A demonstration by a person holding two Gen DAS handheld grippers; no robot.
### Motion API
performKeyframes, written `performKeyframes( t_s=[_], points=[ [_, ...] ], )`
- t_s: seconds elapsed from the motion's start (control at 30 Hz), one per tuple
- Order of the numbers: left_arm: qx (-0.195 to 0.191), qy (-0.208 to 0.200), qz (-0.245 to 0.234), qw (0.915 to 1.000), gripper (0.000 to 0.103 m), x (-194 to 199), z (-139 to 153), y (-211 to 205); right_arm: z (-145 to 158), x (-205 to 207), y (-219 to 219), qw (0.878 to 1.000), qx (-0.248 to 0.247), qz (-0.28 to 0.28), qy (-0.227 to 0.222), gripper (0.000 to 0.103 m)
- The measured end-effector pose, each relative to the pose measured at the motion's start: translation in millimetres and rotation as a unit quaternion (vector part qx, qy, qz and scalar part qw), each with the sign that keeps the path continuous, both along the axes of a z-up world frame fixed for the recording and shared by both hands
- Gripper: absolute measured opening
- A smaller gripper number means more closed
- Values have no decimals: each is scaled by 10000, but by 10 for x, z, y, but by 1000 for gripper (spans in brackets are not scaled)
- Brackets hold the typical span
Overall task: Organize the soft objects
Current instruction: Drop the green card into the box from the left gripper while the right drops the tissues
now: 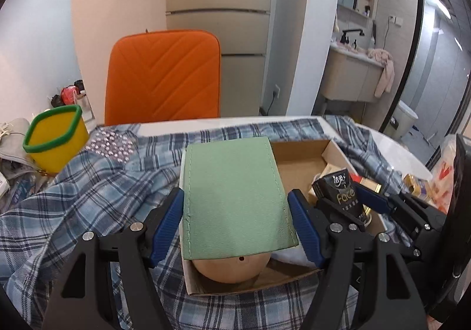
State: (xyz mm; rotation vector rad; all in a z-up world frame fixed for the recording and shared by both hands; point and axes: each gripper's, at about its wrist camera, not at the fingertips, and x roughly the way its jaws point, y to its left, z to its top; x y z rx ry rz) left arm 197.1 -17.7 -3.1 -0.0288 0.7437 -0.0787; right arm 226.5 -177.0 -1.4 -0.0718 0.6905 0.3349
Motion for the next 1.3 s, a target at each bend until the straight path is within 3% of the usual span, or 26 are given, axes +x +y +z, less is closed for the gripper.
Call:
performKeyframes(
  t_s=[0.23,0.3,0.33,0.4,0.47,0.63,0.73,0.9,1.07,1.3],
  points=[
    [161,93,-16,9998,71,55,-96,-7,-55,56,-30,9999,-17,-69,114,49],
    [139,81,-29,9999,71,71,-93,10,-61,75,-37,9999,-47,-79,109,55],
    [113,95,-30,9999,74,78,-99,23,-62,73,-39,9999,-63,-87,92,63],
    [96,50,-20,9999,83,74,-97,32,-54,59,-45,9999,-121,-112,17,66],
    [94,-37,-22,9999,94,58,-80,42,-37,42,-58,9998,-132,-131,-41,70],
    [-78,-394,21,9992,97,-44,70,95,71,-25,-124,9993,-38,-253,-275,72],
    [-34,-710,24,9975,98,-137,203,99,223,-152,-157,9971,-50,-336,-682,72],
    [152,-1443,94,9894,99,-432,503,79,592,-408,-259,9897,148,-478,-1341,79],
    [54,-2057,61,9786,101,-800,783,128,942,-690,-385,9797,357,-621,-1873,84],
    [349,-3062,25,9513,103,-1348,1089,129,1378,-1218,-474,9617,544,-590,-2621,103]
  ],
)
